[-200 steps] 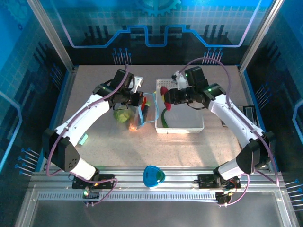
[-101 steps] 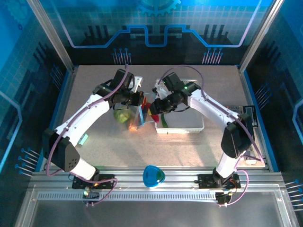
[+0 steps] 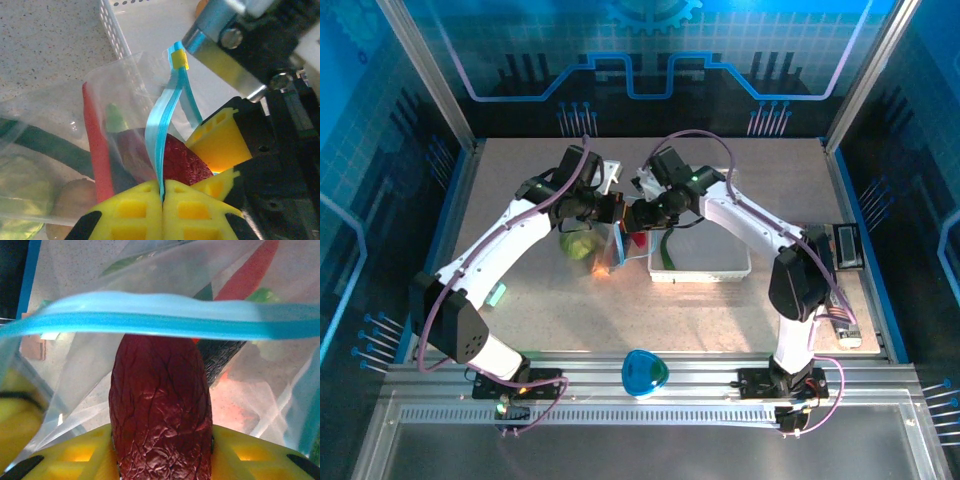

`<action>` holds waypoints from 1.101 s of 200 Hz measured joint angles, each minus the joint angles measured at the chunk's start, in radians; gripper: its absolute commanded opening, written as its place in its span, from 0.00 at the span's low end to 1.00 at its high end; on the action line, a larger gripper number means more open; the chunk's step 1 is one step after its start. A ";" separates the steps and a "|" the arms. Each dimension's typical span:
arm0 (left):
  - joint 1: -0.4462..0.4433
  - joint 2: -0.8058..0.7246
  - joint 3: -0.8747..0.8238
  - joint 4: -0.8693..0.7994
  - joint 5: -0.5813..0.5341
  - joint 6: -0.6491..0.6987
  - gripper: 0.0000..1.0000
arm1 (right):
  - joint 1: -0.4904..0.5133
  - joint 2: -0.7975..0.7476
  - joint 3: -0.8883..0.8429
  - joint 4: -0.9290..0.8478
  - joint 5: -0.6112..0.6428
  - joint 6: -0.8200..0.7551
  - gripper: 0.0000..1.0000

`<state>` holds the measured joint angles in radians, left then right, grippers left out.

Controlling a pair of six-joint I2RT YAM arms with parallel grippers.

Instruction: Place the food in the zip-top bag and seal the zipper

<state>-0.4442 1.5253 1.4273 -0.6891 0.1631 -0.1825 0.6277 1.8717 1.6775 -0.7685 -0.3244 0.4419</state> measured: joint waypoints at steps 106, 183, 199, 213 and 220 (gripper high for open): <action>0.003 -0.002 0.000 0.007 0.000 0.000 0.00 | -0.013 -0.071 -0.042 0.010 0.050 0.010 0.59; 0.003 -0.016 0.000 0.006 0.000 0.000 0.00 | -0.197 -0.317 -0.279 0.024 0.249 0.014 0.60; 0.003 -0.018 0.000 0.007 0.000 0.000 0.01 | -0.195 -0.239 -0.323 0.030 0.264 0.030 0.60; 0.003 -0.018 0.000 0.006 0.000 0.000 0.02 | -0.195 -0.167 -0.351 0.044 0.264 0.054 0.60; 0.003 -0.018 0.000 0.007 0.000 0.000 0.02 | -0.195 -0.132 -0.362 0.056 0.261 0.069 0.60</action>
<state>-0.4412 1.5074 1.4273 -0.6823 0.1627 -0.1822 0.4328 1.7401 1.3155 -0.7124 -0.0631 0.5110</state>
